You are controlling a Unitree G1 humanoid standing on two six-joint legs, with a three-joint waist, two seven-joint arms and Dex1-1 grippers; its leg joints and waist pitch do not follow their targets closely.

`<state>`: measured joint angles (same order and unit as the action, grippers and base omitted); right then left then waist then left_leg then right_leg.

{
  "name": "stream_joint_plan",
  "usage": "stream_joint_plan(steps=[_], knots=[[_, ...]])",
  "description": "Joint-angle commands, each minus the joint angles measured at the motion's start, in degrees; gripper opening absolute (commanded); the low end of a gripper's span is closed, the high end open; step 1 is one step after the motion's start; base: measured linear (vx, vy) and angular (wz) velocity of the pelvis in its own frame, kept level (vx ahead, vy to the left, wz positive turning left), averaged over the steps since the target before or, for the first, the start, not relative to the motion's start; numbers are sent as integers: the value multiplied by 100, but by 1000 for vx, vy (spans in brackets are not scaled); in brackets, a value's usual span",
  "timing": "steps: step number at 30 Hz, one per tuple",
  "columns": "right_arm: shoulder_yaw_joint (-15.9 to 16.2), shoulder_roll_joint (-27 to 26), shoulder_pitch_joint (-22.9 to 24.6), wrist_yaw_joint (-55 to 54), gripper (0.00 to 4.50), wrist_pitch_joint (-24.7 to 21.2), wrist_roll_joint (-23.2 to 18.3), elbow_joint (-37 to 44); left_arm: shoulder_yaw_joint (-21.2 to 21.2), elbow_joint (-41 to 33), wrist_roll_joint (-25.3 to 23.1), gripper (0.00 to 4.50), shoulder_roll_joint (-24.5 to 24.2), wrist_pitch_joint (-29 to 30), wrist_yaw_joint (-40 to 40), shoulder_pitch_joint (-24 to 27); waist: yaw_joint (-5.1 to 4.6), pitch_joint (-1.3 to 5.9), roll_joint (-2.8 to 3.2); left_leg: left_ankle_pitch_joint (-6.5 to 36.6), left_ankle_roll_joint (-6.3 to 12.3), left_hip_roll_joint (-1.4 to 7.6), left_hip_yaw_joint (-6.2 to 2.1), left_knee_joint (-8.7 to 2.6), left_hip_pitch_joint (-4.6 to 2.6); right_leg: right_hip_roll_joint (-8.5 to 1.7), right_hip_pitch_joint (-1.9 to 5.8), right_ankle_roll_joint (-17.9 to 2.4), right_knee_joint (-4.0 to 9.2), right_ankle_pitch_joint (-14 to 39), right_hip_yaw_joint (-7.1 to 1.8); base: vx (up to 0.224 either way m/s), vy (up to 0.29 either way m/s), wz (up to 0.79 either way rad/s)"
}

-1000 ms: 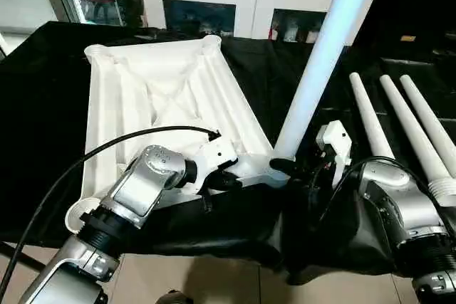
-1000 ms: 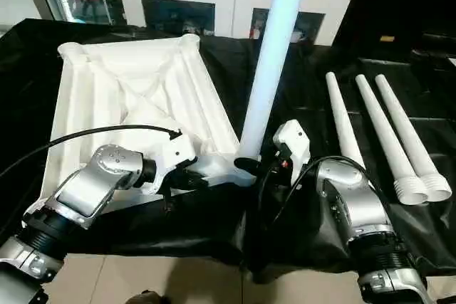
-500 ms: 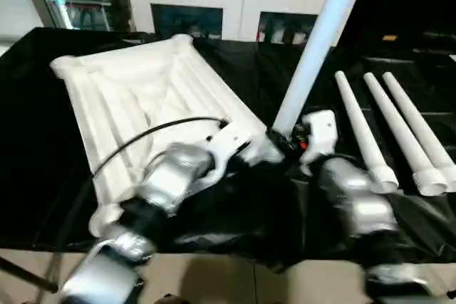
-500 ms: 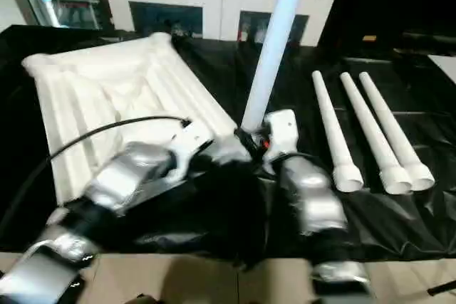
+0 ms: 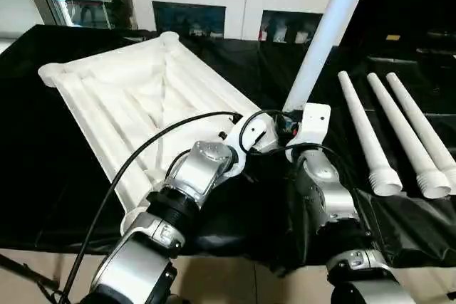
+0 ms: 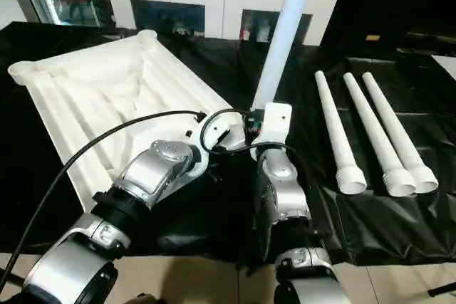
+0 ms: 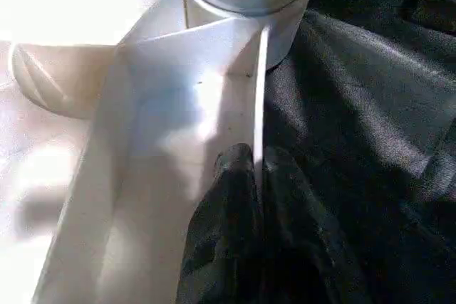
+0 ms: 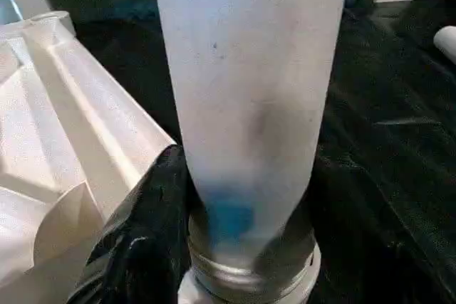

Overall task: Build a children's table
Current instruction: Rotate leg to tighten

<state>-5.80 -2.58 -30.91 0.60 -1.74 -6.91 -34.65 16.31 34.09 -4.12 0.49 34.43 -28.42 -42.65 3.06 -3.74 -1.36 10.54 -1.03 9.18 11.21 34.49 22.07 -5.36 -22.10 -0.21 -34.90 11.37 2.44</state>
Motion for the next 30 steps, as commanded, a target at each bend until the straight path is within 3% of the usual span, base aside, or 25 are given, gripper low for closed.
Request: stream_joint_plan(steps=[1, 6, 8, 9, 10, 12, 13, 15, 19, 22, 30], knots=[[181, -49, 240, 456, 274, -67, -276, 252, -47, -354, 64, 0, -96, -388, -68, 18, -12, 395, -14, 977, 201, 369, -165, -470, -139, -342, 180, -1159, 380, 397, -213, 0, 0, 0], [201, 330, 425, 862, 318, -133, -238, 776, 144, -841, 120, 0, -352, -326, -612, 350, -19, 389, -22, 728, 409, 375, -155, -448, -105, -348, 199, -1263, 355, 181, -214, 0, 0, 0], [229, 577, 567, 1242, 325, -340, -342, 1154, 265, -1083, 139, 0, -542, -301, -871, 528, 0, 385, -30, 705, 457, 385, -158, -447, -102, -340, 211, -1269, 355, 239, -212, 0, 0, 0], [243, 640, 608, 1342, 337, -396, -369, 1255, 297, -1151, 145, 0, -592, -295, -940, 578, -6, 376, -15, 676, 470, 390, -146, -450, -111, -327, 175, -1271, 356, 250, -218, 0, 0, 0], [297, 948, 797, 1838, 360, -714, -537, 1687, 382, -1369, 252, 0, -798, -352, -1309, 744, 10, 379, -19, 690, 481, 394, -151, -448, -111, -333, 195, -1273, 352, 267, -219, 0, 0, 0], [400, 1248, 984, 2342, 360, -998, -713, 2051, 445, -1498, 315, 0, -964, -414, -1581, 846, 17, 368, -14, 726, 493, 396, -144, -452, -120, -317, 175, -1259, 364, 313, -221, 0, 0, 0], [579, 1620, 1196, 2917, 375, -1168, -828, 2386, 513, -1572, 341, 0, -1133, -492, -1829, 904, 56, 349, -12, 870, 467, 409, -151, -467, -124, -322, 180, -1202, 387, 489, -226, 0, 0, 0], [651, 1762, 1270, 3138, 395, -1246, -878, 2493, 534, -1618, 362, 0, -1193, -510, -1934, 926, 40, 337, -10, 1070, 363, 400, -148, -487, -125, -321, 158, -1169, 419, 800, -226, 0, 0, 0], [1074, 2576, 1607, 4419, 424, -1473, -883, 2755, 604, -1917, 499, 0, -1437, -351, -2416, 983, 42, 328, -13, 1311, 217, 422, -164, -501, -125, -348, 153, -1130, 453, 1177, -238, 0, 0, 0], [1172, 2805, 1656, 4647, 449, -1507, -817, 2732, 632, -1999, 500, 0, -1511, -326, -2574, 981, 40, 343, -20, 1164, 240, 422, -159, -487, -123, -344, 143, -1193, 424, 969, -236, 0, 0, 0], [1130, 2684, 1423, 4686, 449, -1344, -851, 2409, 716, -2127, 512, 0, -1576, -295, -2711, 1001, 45, 364, -26, 889, 358, 415, -147, -452, -119, -353, 151, -1361, 387, 651, -231, 0, 0, 0]])
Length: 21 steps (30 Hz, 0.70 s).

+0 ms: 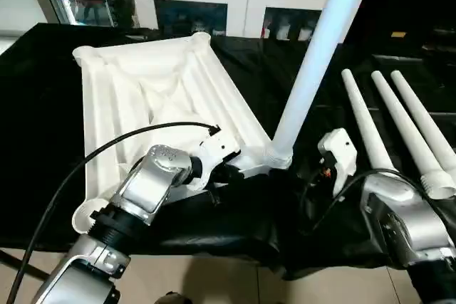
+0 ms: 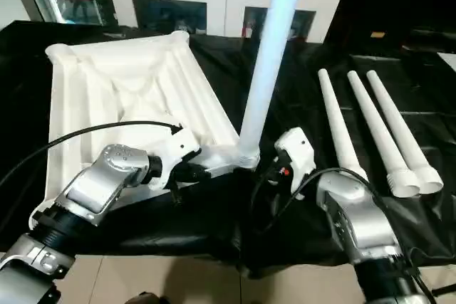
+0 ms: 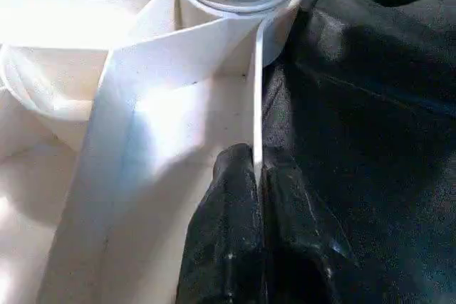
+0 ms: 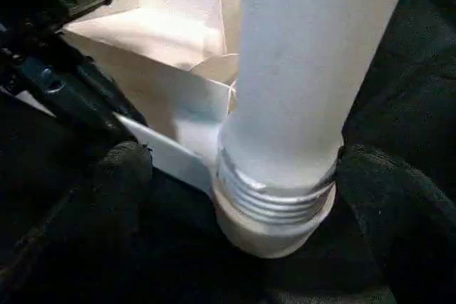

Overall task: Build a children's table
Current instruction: Rotate leg to tighten

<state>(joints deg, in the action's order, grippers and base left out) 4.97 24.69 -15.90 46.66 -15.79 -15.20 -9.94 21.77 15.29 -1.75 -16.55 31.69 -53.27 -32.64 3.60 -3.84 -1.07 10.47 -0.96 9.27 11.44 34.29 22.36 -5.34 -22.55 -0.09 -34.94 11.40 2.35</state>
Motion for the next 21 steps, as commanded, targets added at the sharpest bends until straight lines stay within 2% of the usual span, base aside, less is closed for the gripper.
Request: stream_joint_plan(steps=[1, 3, 6, 7, 9, 14, 18, 21], knots=[[55, -51, -87, 88, 449, 77, -24, -77, 175, -255, 275, 0, 127, -19, -227, 5, -11, 384, -50, 796, 379, 410, -171, -426, -148, -347, 200, -1400, 367, 500, -218, 0, 0, 0], [73, -87, -128, 74, 449, 155, 15, -164, 189, -277, 245, 0, 110, -25, -250, 34, -2, 400, -66, 650, 450, 401, -163, -409, -141, -348, 211, -1452, 340, 304, -212, 0, 0, 0], [81, -141, -200, 58, 449, 256, 58, -351, 202, -313, 214, 0, 85, -16, -295, 62, 4, 401, -68, 654, 483, 397, -154, -398, -139, -354, 212, -1484, 344, 297, -214, 0, 0, 0], [83, -187, -260, 41, 421, 325, 101, -512, 212, -317, 199, 0, 72, -18, -315, 68, 4, 414, -69, 607, 492, 397, -156, -390, -137, -356, 218, -1505, 329, 263, -210, 0, 0, 0], [82, -209, -288, 33, 421, 355, 127, -581, 218, -316, 192, 0, 66, -20, -323, 69, 8, 410, -61, 610, 491, 397, -152, -390, -142, -347, 212, -1513, 333, 267, -209, 0, 0, 0], [45, -287, -364, 26, 365, 468, 137, -746, 251, -330, 170, 0, 38, -19, -333, 70, 22, 408, -66, 607, 477, 394, -150, -387, -144, -342, 216, -1512, 319, 222, -207, 0, 0, 0], [33, -317, -414, 56, 345, 555, 129, -857, 258, -333, 164, 0, 26, -8, -340, 67, 23, 412, -61, 584, 492, 392, -151, -382, -146, -344, 221, -1522, 312, 187, -208, 0, 0, 0], [18, -333, -434, 72, 312, 610, 110, -908, 257, -332, 153, 0, 21, -8, -347, 74, 26, 421, -61, 517, 518, 391, -149, -370, -146, -342, 226, -1556, 296, 82, -207, 0, 0, 0]])
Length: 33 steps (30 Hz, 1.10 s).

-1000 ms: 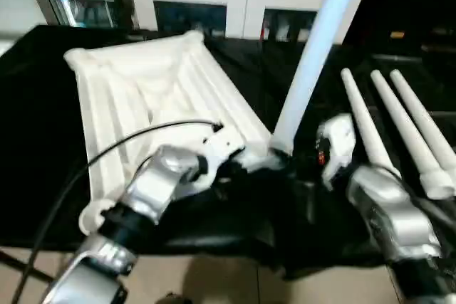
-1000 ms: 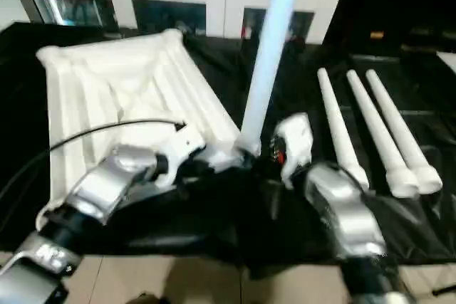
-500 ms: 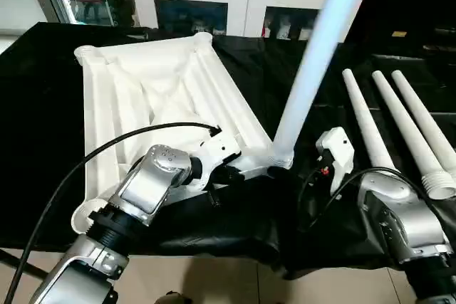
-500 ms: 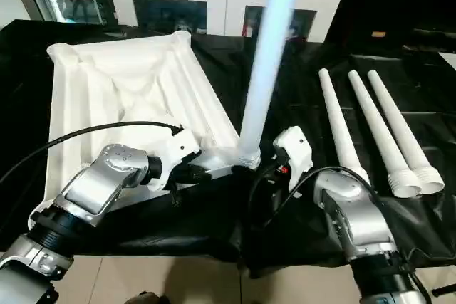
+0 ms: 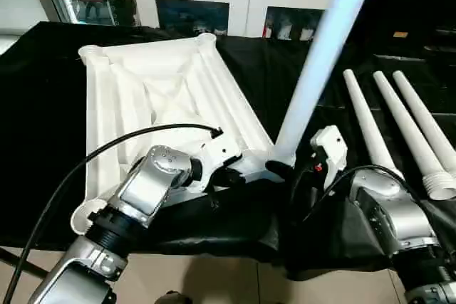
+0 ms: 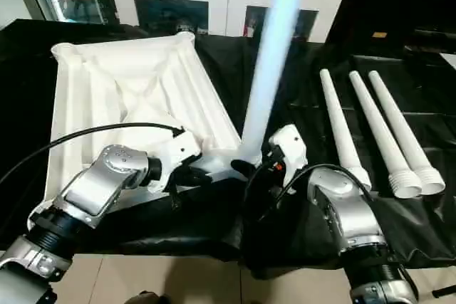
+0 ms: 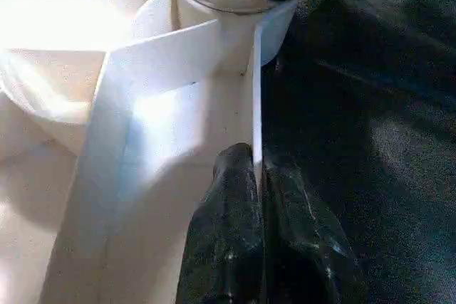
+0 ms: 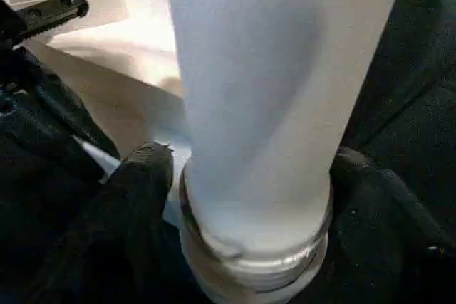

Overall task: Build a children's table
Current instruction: Rotate leg to tighten

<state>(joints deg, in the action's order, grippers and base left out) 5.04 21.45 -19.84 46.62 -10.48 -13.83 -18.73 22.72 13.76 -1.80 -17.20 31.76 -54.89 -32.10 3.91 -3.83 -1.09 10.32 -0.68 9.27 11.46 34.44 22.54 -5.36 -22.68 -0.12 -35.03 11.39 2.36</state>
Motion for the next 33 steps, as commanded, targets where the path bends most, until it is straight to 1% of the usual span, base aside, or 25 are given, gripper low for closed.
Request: stream_joint_plan(steps=[1, 3, 5, 7, 12, 18, 21, 22, 23, 24, 25, 26, 27, 28, 29, 30, 31, 32, 33], knots=[[7, -13, -46, 81, 293, 94, -29, -45, 160, -179, 155, 0, 86, -12, -189, 21, -2, 419, -62, 511, 506, 388, -150, -384, -161, -336, 241, -1555, 303, 57, -208, 0, 0, 0], [6, -15, -48, 90, 286, 101, -33, -49, 160, -176, 150, 0, 76, -13, -200, 24, 0, 417, -56, 484, 527, 386, -151, -380, -157, -342, 245, -1560, 301, 30, -209, 0, 0, 0], [-5, -24, -44, 127, 273, 132, -18, -75, 165, -170, 143, 0, 51, -9, -219, 26, -4, 416, -65, 489, 539, 388, -150, -379, -160, -338, 243, -1566, 299, 30, -207, 0, 0, 0], [-9, -27, -36, 138, 269, 141, -10, -80, 166, -172, 143, 0, 47, -6, -220, 27, -1, 417, -56, 506, 536, 390, -152, -379, -162, -343, 242, -1572, 300, 59, -204, 0, 0, 0], [2, -36, 5, 139, 266, 181, 31, -140, 175, -175, 138, 0, 34, -2, -222, 39, -12, 415, -62, 498, 539, 388, -153, -378, -159, -337, 246, -1576, 296, 48, -203, 0, 0, 0], [-73, -143, 60, -199, 265, 80, 105, -375, 194, -188, 124, 0, 12, 7, -237, 82, -27, 408, -51, 571, 504, 389, -155, -386, -163, -339, 238, -1573, 309, 128, -202, 0, 0, 0], [-209, -401, 59, -790, 265, -174, 144, -612, 132, -126, 140, 0, 73, 53, -146, 80, -52, 397, -44, 674, 439, 389, -157, -405, -165, -334, 225, -1564, 323, 237, -208, 0, 0, 0], [-234, -546, 79, -1074, 265, -218, 196, -667, 71, -59, 145, 0, 146, 74, -37, 60, -78, 387, -51, 842, 336, 389, -171, -429, -162, -333, 228, -1507, 344, 476, -200, 0, 0, 0], [-236, -553, 80, -1088, 264, -220, 198, -669, 68, -55, 146, 0, 150, 76, -31, 59, -94, 380, -51, 916, 295, 388, -171, -437, -165, -330, 221, -1486, 358, 573, -202, 0, 0, 0], [-279, -711, 87, -1343, 264, -301, 204, -717, 5, 28, 149, 0, 231, 106, 88, 28, -105, 373, -46, 996, 246, 390, -177, -448, -168, -332, 218, -1465, 370, 682, -203, 0, 0, 0], [-311, -861, 82, -1609, 264, -341, 237, -779, -59, 128, 133, 0, 316, 140, 240, -12, -137, 345, -49, 1277, 122, 386, -184, -481, -173, -330, 203, -1391, 414, 1056, -202, 0, 0, 0], [-395, -1193, 14, -2191, 264, -375, 292, -971, -169, 385, 37, 0, 497, 257, 627, -132, -162, 331, -50, 1589, -30, 386, -199, -504, -196, -339, 190, -1280, 457, 1488, -200, 0, 0, 0], [-397, -1201, 12, -2205, 264, -375, 293, -976, -172, 391, 35, 0, 502, 260, 636, -135, -188, 324, -35, 1730, -107, 386, -201, -514, -208, -340, 162, -1237, 468, 1658, -210, 0, 0, 0], [-492, -1511, -104, -2757, 264, -346, 335, -1213, -267, 663, -72, 0, 683, 367, 1035, -267, -235, 304, -44, 2143, -315, 373, -237, -538, -235, -346, 131, -1058, 530, 2209, -205, 0, 0, 0], [-547, -1664, -184, -3023, 264, -322, 339, -1352, -309, 795, -114, 0, 788, 397, 1229, -335, -251, 311, -45, 2218, -371, 376, -251, -539, -235, -348, 131, -1020, 527, 2285, -203, 0, 0, 0], [-622, -1809, -270, -3307, 264, -268, 341, -1492, -343, 899, -140, 0, 889, 433, 1393, -394, -270, 303, -38, 2305, -408, 369, -254, -548, -238, -347, 105, -985, 543, 2368, -205, -53, 15, -8], [-792, -2060, -436, -3861, 264, -116, 322, -1762, -405, 1066, -169, 0, 1080, 478, 1670, -494, -285, 293, -51, 2560, -496, 363, -282, -558, -262, -353, 90, -828, 591, 2621, -194, 0, 0, 0], [-814, -2091, -459, -3916, 264, -102, 309, -1799, -410, 1082, -171, 0, 1104, 478, 1699, -506, -296, 291, -36, 2640, -523, 364, -283, -558, -271, -360, 70, -797, 597, 2667, -196, 0, 0, 0], [-1111, -2472, -769, -4721, 264, 137, 168, -2291, -474, 1294, -193, 0, 1445, 476, 2094, -666, -330, 295, -46, 2794, -571, 354, -296, -559, -290, -357, 28, -750, 609, 2728, -188, 0, 0, 0]])
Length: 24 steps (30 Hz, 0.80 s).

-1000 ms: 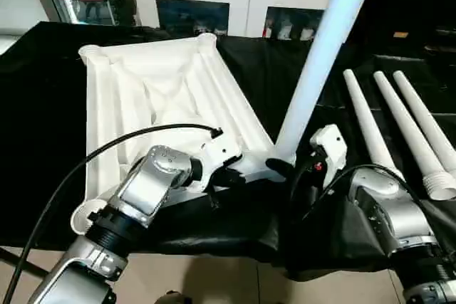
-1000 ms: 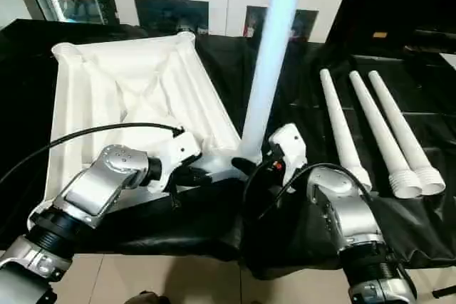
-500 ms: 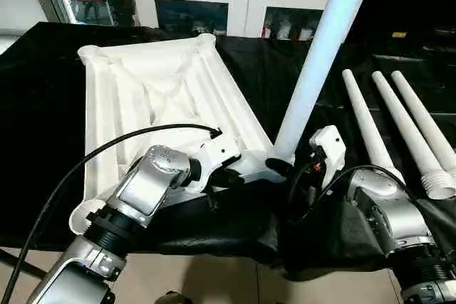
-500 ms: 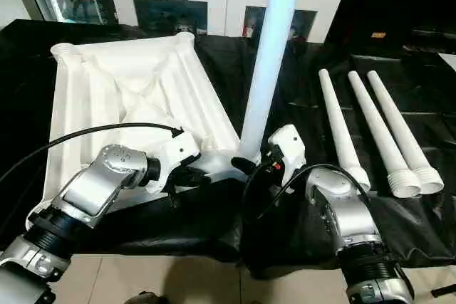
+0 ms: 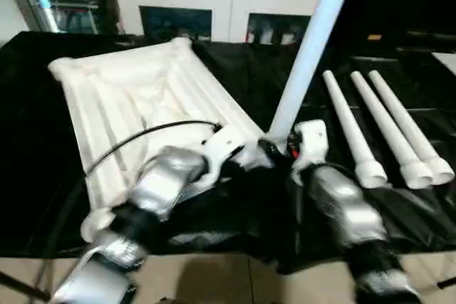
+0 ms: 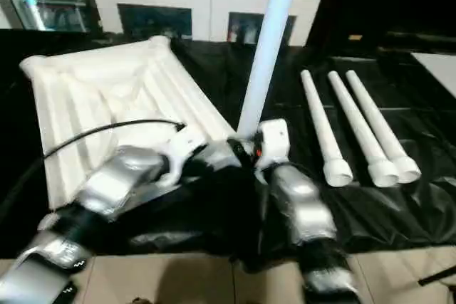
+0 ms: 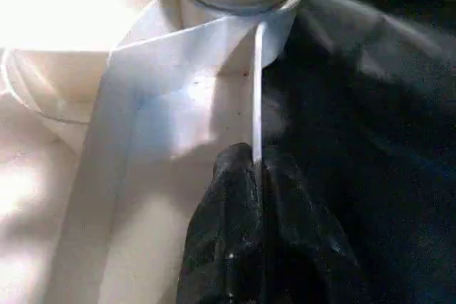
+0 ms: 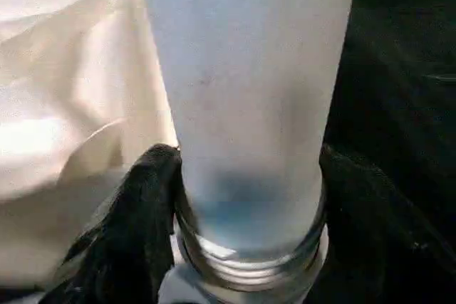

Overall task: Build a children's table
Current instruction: Rotate leg to tighten

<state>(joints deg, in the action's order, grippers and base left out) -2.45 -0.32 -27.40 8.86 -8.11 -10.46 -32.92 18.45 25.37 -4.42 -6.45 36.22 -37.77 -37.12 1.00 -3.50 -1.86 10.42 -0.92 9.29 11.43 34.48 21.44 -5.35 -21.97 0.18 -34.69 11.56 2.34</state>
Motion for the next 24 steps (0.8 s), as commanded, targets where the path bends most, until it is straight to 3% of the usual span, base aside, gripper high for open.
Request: stream_joint_plan(steps=[1, 3, 6, 8, 10, 11, 12, 13, 15, 16, 20, 21, 24], knots=[[-404, -347, -58, -1067, 264, -61, -188, -942, -56, 161, 66, 0, 421, 27, 439, -188, -64, 255, 32, 2883, -576, 346, -301, -568, -185, -350, -53, -741, 590, 2762, -177, 0, 0, 0], [-390, -470, -234, -1257, 264, 86, -125, -1163, -139, 242, 82, 0, 666, -2, 690, -294, -90, 271, 32, 3081, -589, 348, -321, -578, -212, -330, -47, -656, 616, 2647, -146, 0, 0, 0], [-442, -589, -453, -1408, 264, 278, -32, -1315, -217, 311, 125, 0, 905, -58, 864, -406, -104, 288, 16, 2995, -492, 347, -298, -604, -186, -311, -31, -704, 607, 2138, -151, 0, 0, 0], [-452, -599, -499, -1394, 264, 320, -16, -1319, -235, 312, 128, 0, 932, -81, 899, -414, -88, 315, 19, 2752, -419, 356, -291, -616, -157, -316, 9, -761, 570, 1767, -163, 0, 0, 0], [-431, -604, -605, -1247, 264, 466, 30, -1415, -270, 269, 136, 0, 913, -93, 873, -393, -57, 376, 15, 2032, -246, 367, -246, -588, -112, -320, 71, -933, 476, 866, -179, 0, 0, 0], [-428, -614, -616, -1060, 264, 508, -24, -1423, -263, 241, 132, 0, 872, -91, 836, -366, -58, 363, 26, 1833, -114, 363, -216, -582, -92, -311, 70, -1023, 477, 685, -176, 0, 0, 0], [-424, -623, -615, -940, 264, 571, -80, -1405, -252, 216, 132, 0, 826, -90, 801, -340, -47, 355, 15, 1846, -56, 362, -210, -578, -81, -330, 82, -1033, 494, 863, -177, 0, 0, 0], [-423, -627, -609, -858, 320, 632, -124, -1380, -240, 189, 131, 0, 792, -85, 774, -316, -45, 354, 18, 1844, -49, 364, -206, -572, -84, -337, 75, -1042, 506, 956, -184, 0, 0, 0], [-456, -605, -586, -817, 320, 769, -140, -1281, -207, 91, 127, 0, 713, -62, 679, -249, -38, 353, 13, 1860, -40, 369, -203, -574, -82, -341, 73, -1037, 513, 1061, -183, 0, 0, 0], [-437, -569, -551, -821, 340, 772, -109, -1184, -187, 27, 127, 0, 676, -56, 632, -213, -43, 353, -3, 1874, -19, 374, -205, -572, -70, -350, 83, -1026, 518, 1132, -183, 0, 0, 0], [-393, -423, -352, -664, 371, 680, -60, -672, -80, -201, 134, 0, 509, -73, 418, -72, -6, 362, -3, 1402, 115, 378, -184, -558, -52, -336, 101, -1098, 479, 742, -180, 0, 0, 0], [-302, -289, -194, -519, 394, 659, 14, -320, -32, -321, 137, 0, 400, -45, 294, 2, 17, 373, 20, 1098, 227, 379, -178, -539, -43, -337, 117, -1144, 439, 454, -182, 0, 0, 0], [-211, -37, 45, -241, 409, 554, 58, 210, 9, -434, 139, 0, 230, -41, 125, 108, 57, 397, 17, 710, 369, 372, -161, -499, -31, -324, 143, -1227, 387, 46, -181, 0, 0, 0]])
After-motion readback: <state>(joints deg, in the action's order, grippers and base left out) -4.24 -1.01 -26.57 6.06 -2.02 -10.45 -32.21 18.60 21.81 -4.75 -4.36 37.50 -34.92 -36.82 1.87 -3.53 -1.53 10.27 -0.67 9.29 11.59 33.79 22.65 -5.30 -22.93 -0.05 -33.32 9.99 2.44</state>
